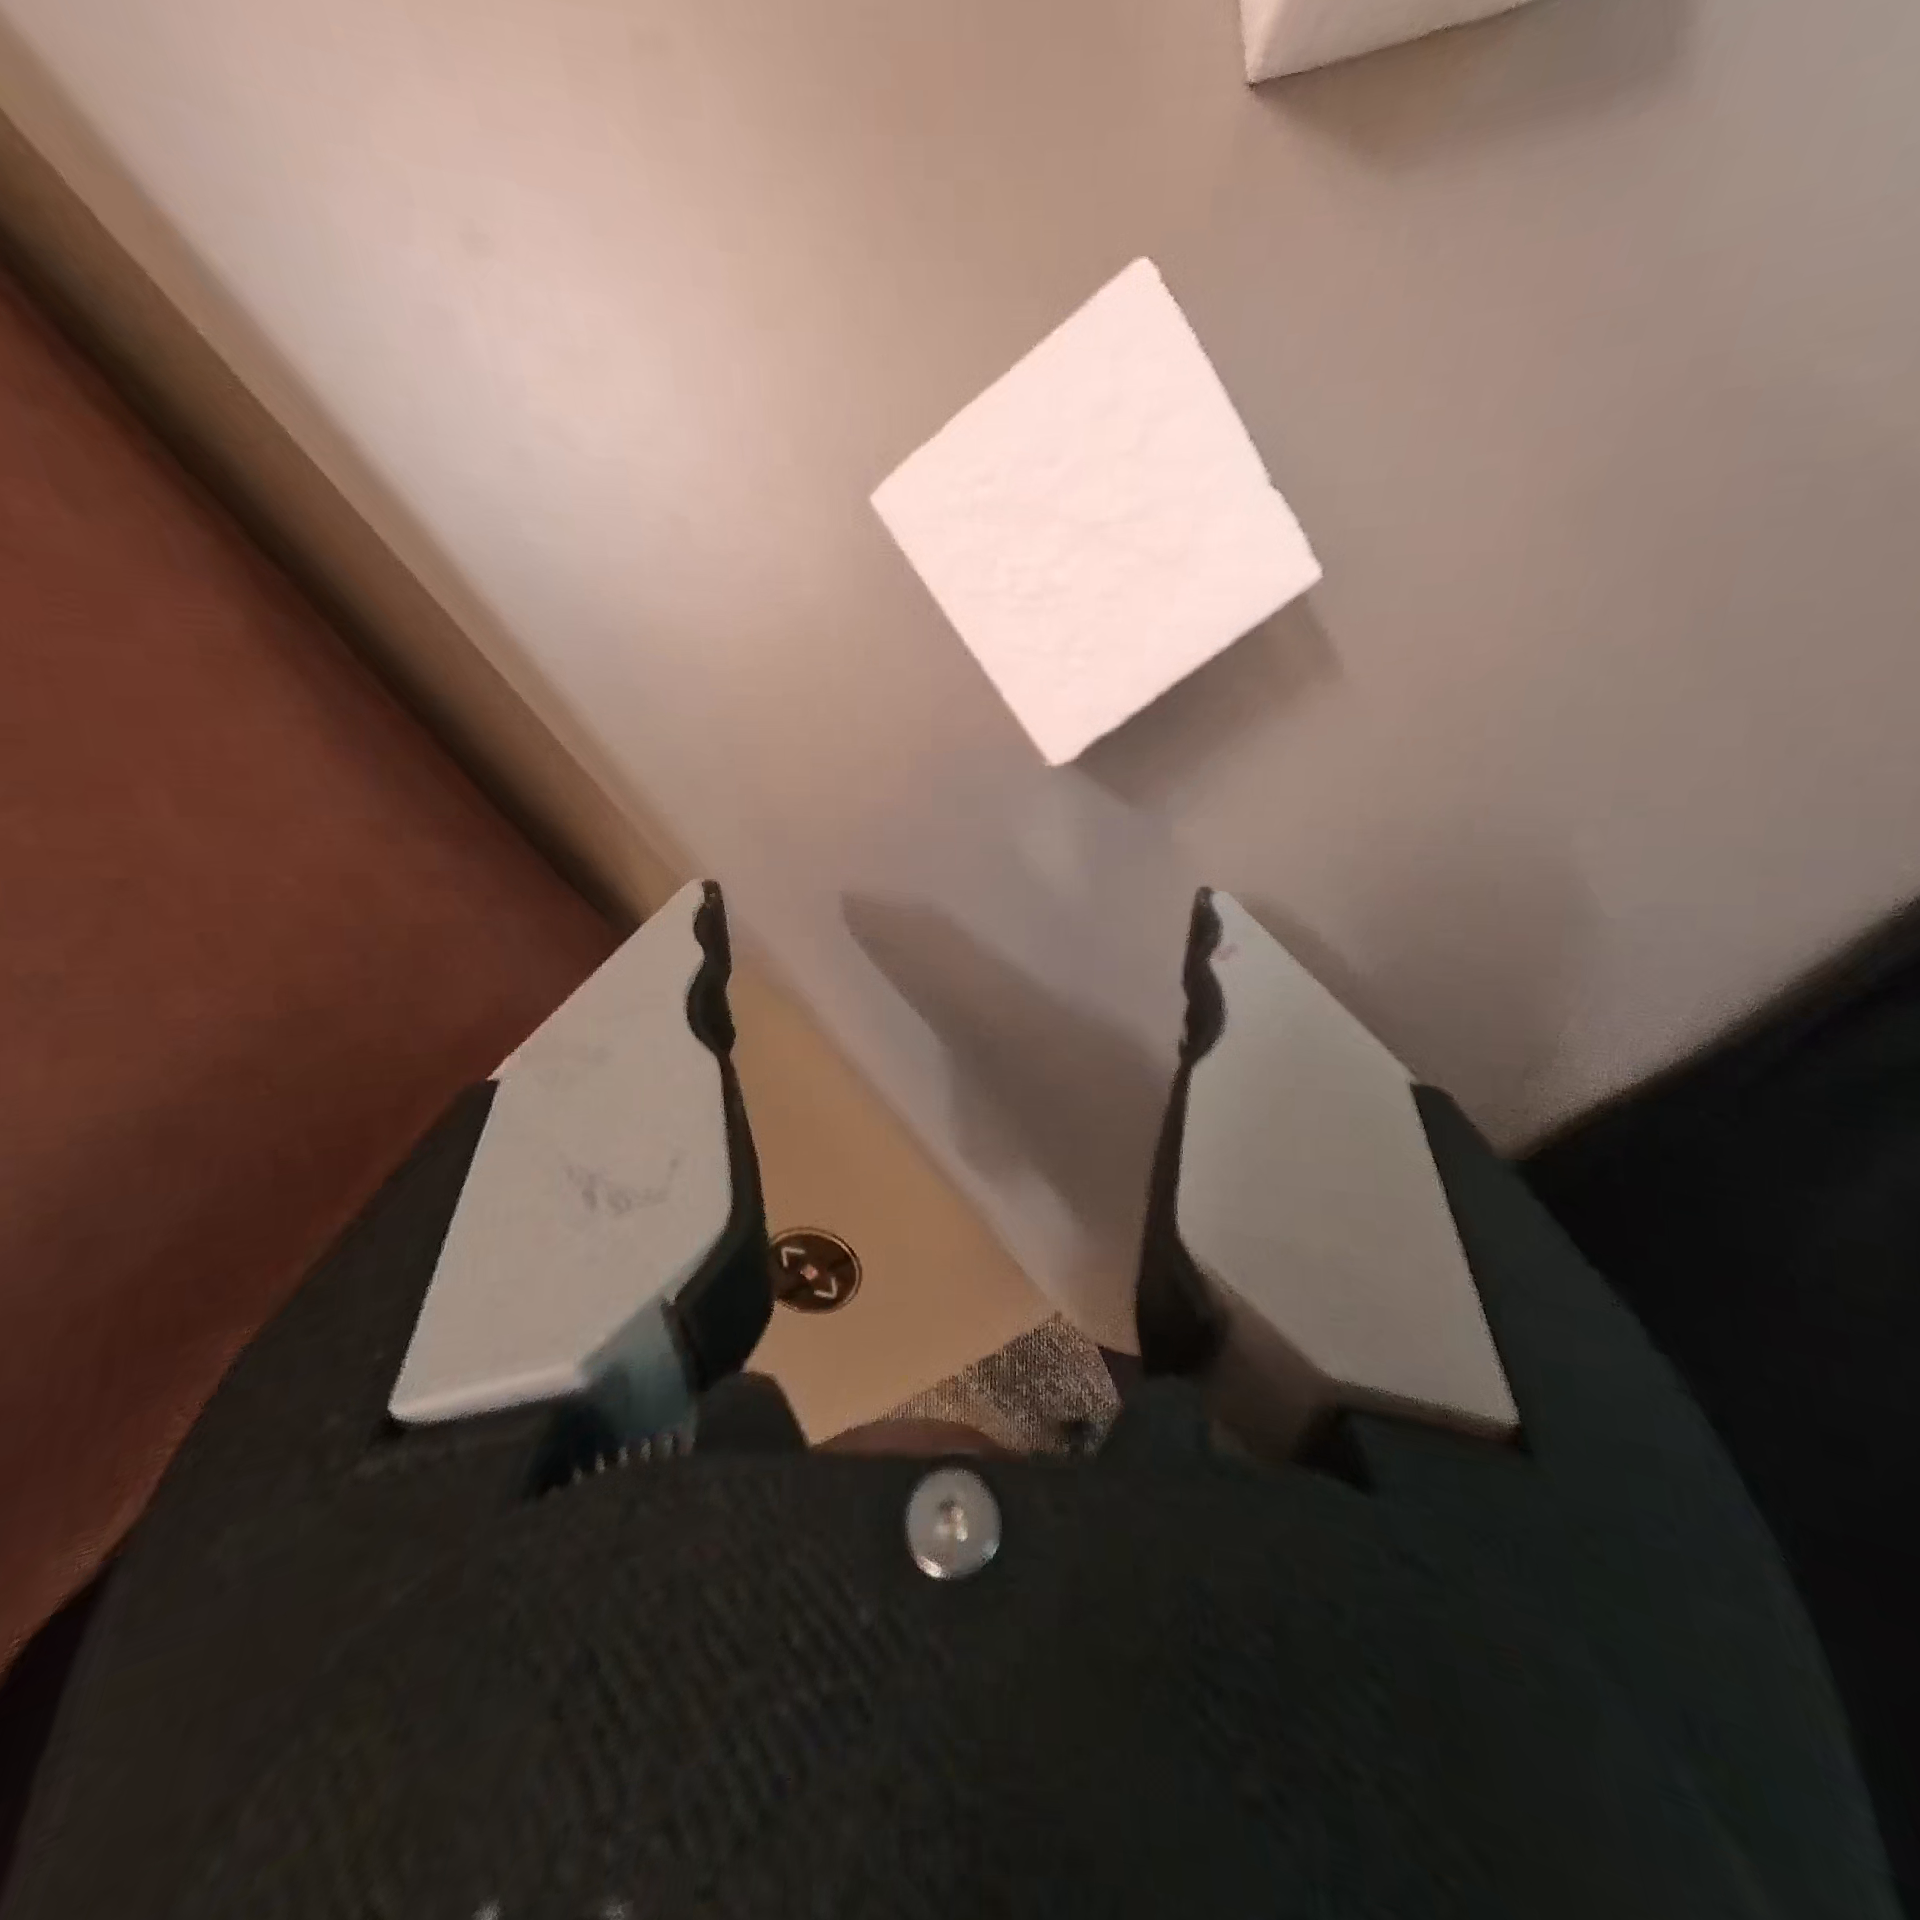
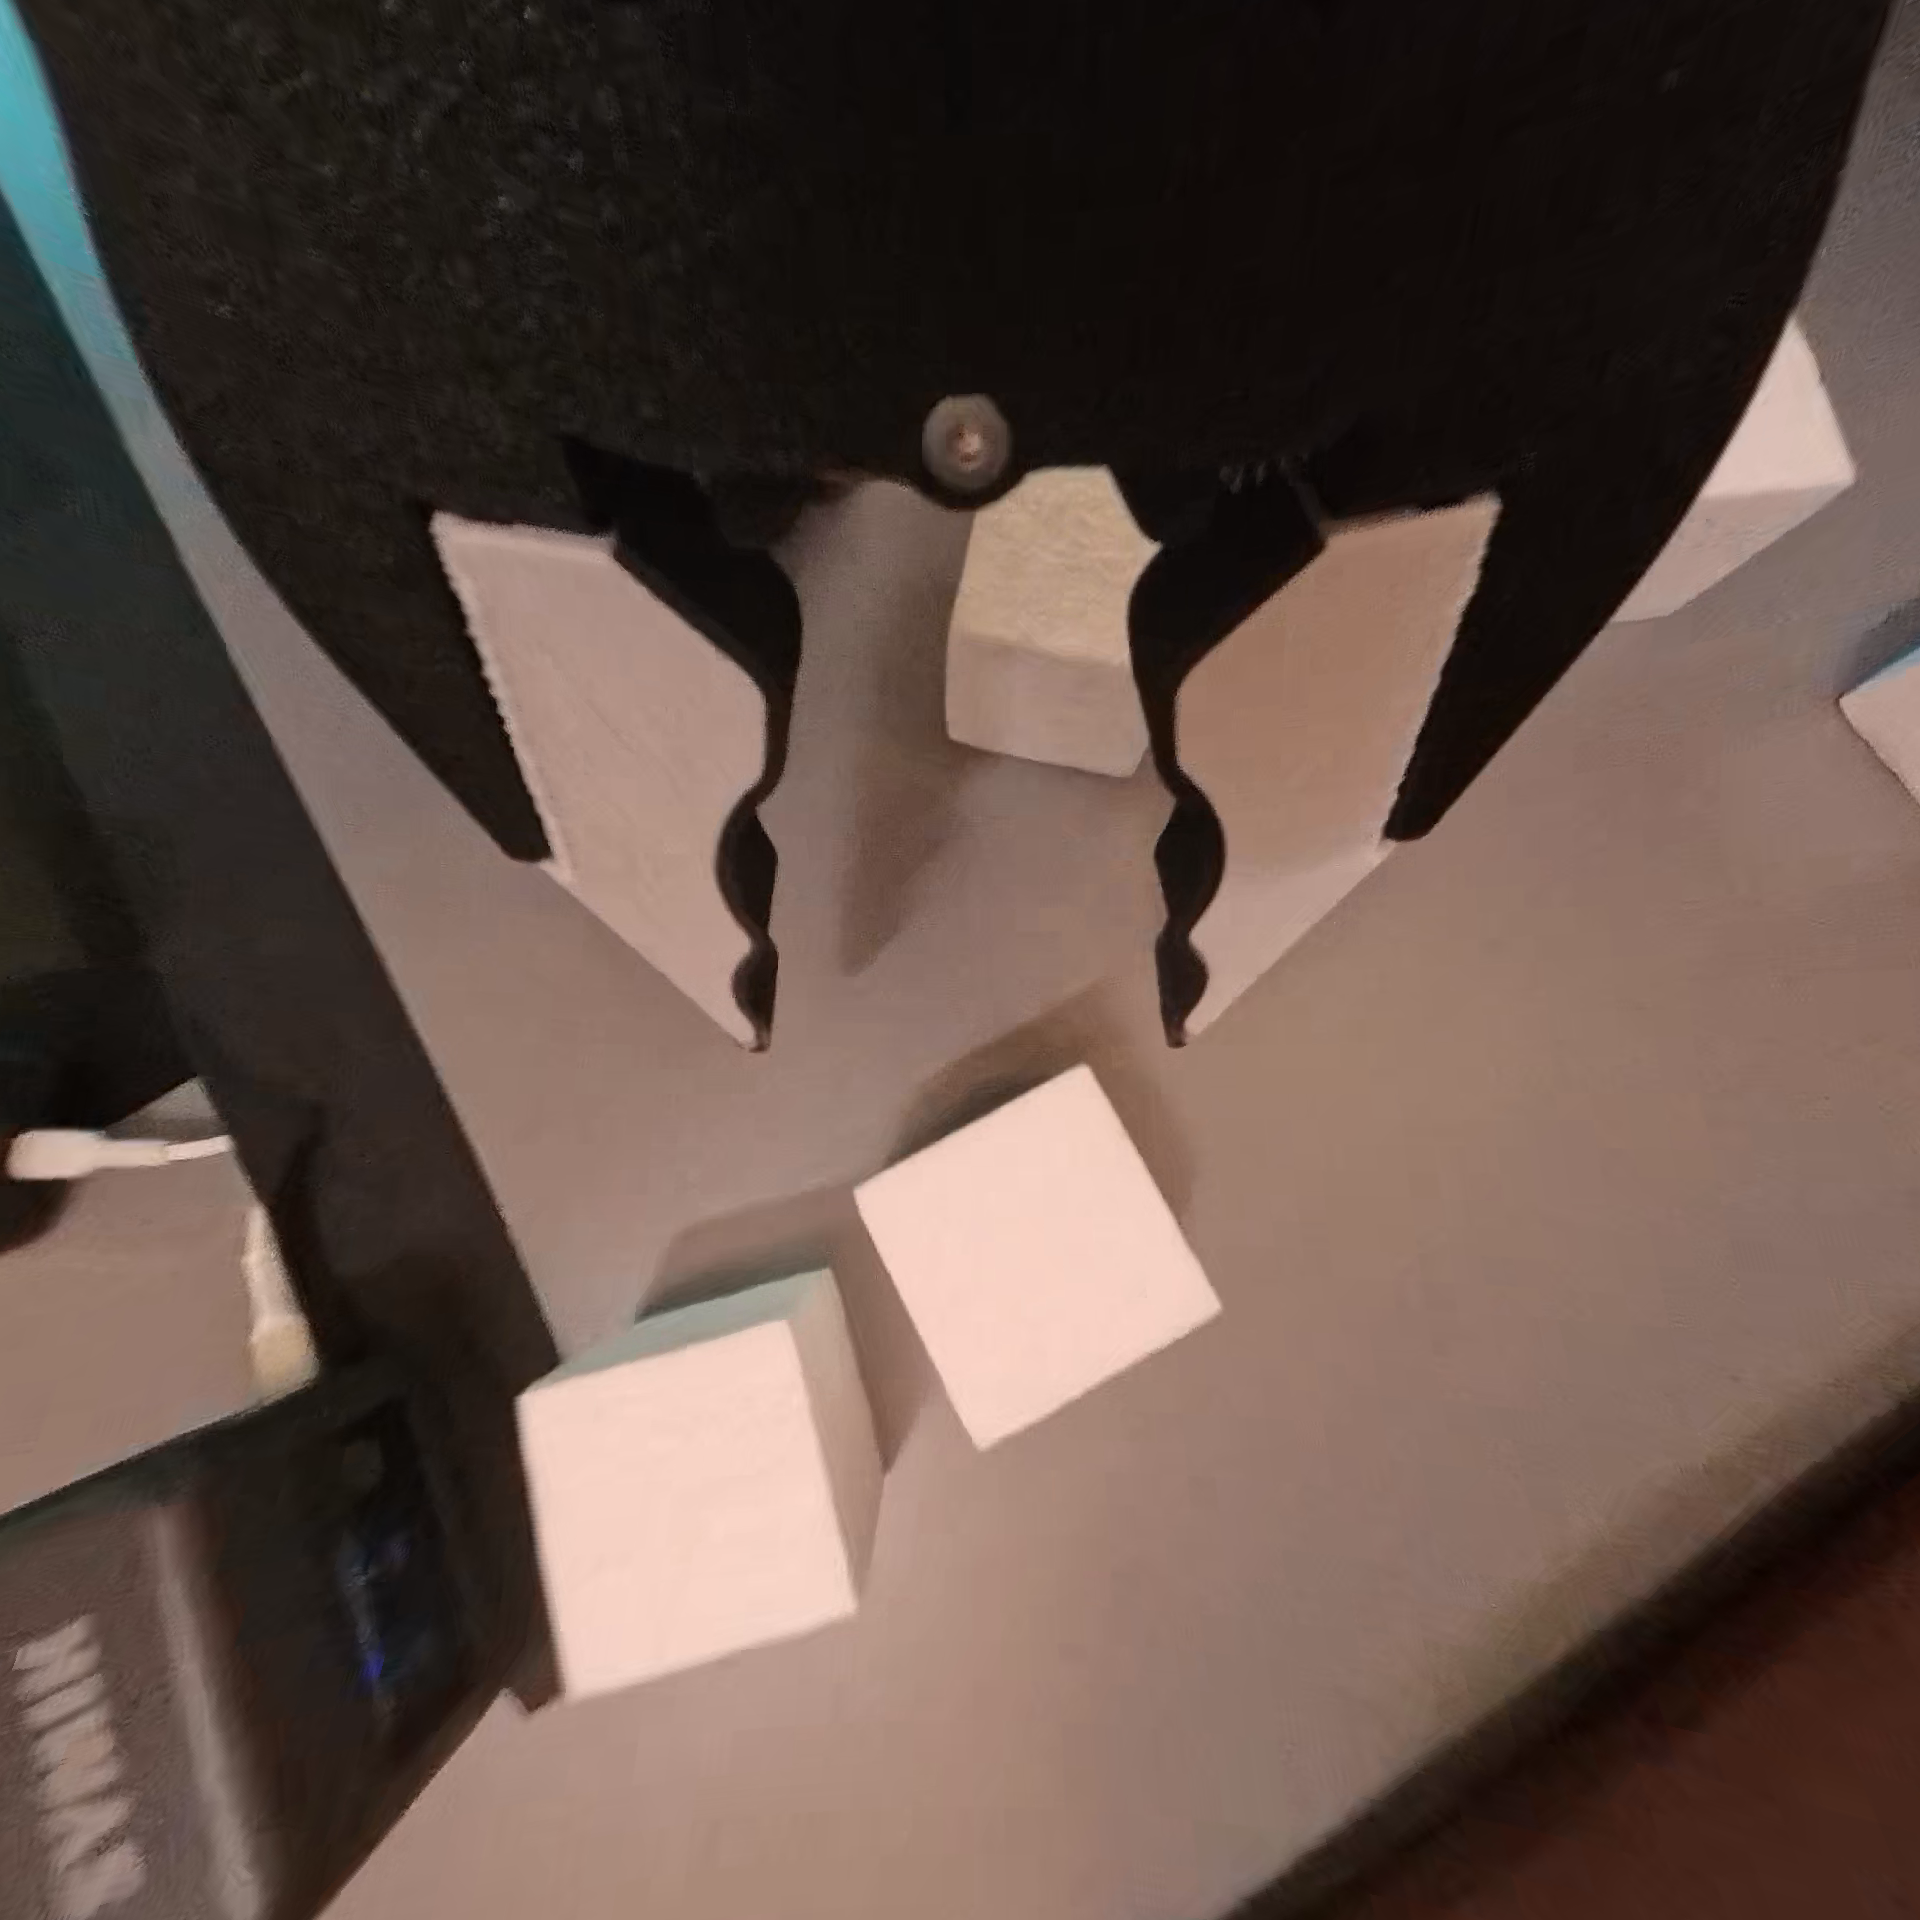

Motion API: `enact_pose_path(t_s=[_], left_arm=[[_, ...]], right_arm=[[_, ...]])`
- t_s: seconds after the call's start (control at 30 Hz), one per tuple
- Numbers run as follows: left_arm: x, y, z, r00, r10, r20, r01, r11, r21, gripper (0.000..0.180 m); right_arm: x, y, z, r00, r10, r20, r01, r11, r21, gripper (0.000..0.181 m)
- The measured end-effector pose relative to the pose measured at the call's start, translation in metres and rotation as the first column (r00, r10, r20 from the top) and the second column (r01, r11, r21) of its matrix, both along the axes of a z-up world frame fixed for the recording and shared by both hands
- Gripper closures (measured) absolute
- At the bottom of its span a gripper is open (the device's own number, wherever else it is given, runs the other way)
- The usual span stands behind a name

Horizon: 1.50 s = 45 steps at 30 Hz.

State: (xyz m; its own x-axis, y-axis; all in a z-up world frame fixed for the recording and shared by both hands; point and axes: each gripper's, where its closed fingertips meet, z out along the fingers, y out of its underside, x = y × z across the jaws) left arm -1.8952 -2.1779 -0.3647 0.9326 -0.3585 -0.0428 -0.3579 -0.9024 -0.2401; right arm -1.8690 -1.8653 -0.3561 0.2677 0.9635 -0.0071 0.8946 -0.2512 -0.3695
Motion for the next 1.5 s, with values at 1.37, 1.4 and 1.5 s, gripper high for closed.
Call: enact_pose_path(t_s=[1.37,1.4,1.5], left_arm=[[-0.051,0.074,-0.031,0.964,0.265,0.0,-0.261,0.953,0.152,0.086],[-0.051,0.074,-0.032,0.965,0.263,0.008,-0.261,0.953,0.154,0.087],[-0.052,0.076,-0.032,0.965,0.261,0.028,-0.262,0.951,0.161,0.086]], right_arm=[[-0.05,0.006,0.01,0.897,0.441,-0.03,-0.432,0.89,0.143,0.124],[-0.052,0.015,0.025,0.896,0.441,-0.047,-0.429,0.888,0.167,0.124],[-0.059,0.064,0.068,0.913,0.402,-0.073,-0.375,0.896,0.237,0.124]])
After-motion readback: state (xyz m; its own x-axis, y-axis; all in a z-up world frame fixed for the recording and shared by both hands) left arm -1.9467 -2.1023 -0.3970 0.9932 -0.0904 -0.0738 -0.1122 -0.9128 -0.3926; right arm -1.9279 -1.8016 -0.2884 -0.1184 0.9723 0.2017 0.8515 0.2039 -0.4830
